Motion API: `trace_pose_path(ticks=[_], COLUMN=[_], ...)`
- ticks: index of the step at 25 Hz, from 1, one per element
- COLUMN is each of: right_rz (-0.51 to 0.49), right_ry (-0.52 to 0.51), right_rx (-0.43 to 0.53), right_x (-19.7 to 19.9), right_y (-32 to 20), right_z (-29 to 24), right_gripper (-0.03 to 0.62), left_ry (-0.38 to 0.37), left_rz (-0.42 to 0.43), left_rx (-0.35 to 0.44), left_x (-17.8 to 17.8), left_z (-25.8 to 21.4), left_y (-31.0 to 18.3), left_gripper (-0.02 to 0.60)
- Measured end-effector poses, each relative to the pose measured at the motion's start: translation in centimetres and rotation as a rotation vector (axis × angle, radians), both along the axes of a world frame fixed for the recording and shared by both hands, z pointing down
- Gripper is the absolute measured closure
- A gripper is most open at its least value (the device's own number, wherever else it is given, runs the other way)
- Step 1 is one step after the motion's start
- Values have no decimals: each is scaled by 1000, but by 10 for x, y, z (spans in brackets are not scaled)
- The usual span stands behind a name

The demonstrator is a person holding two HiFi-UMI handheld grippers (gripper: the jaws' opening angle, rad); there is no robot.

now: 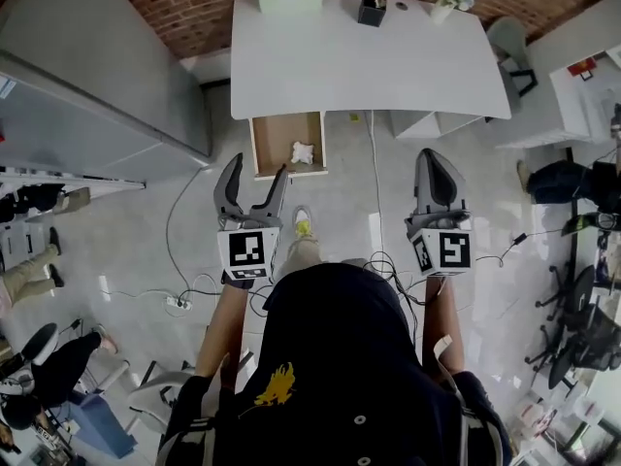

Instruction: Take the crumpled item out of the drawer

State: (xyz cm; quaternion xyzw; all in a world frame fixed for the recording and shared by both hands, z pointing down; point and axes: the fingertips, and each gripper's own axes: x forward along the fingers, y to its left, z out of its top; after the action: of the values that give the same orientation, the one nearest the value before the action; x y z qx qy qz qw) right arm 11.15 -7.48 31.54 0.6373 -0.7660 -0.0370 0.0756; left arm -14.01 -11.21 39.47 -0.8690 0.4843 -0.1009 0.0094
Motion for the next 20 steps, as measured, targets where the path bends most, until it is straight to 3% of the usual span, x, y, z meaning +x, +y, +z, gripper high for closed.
trace_pose_path(ticks=[6,20], right_rz=[10,0], right_ry=[-7,-61], right_rx=[-18,-128], right_x=[-16,10], right_y=[-68,-144], right_z=[10,75], right_gripper=[566,566], left_ry=[-31,-84], left_rz=[58,107], left_rx=[-44,-266], left_x=[3,59], left_z=[20,121], left_y=[-68,-127], left_gripper=[258,258])
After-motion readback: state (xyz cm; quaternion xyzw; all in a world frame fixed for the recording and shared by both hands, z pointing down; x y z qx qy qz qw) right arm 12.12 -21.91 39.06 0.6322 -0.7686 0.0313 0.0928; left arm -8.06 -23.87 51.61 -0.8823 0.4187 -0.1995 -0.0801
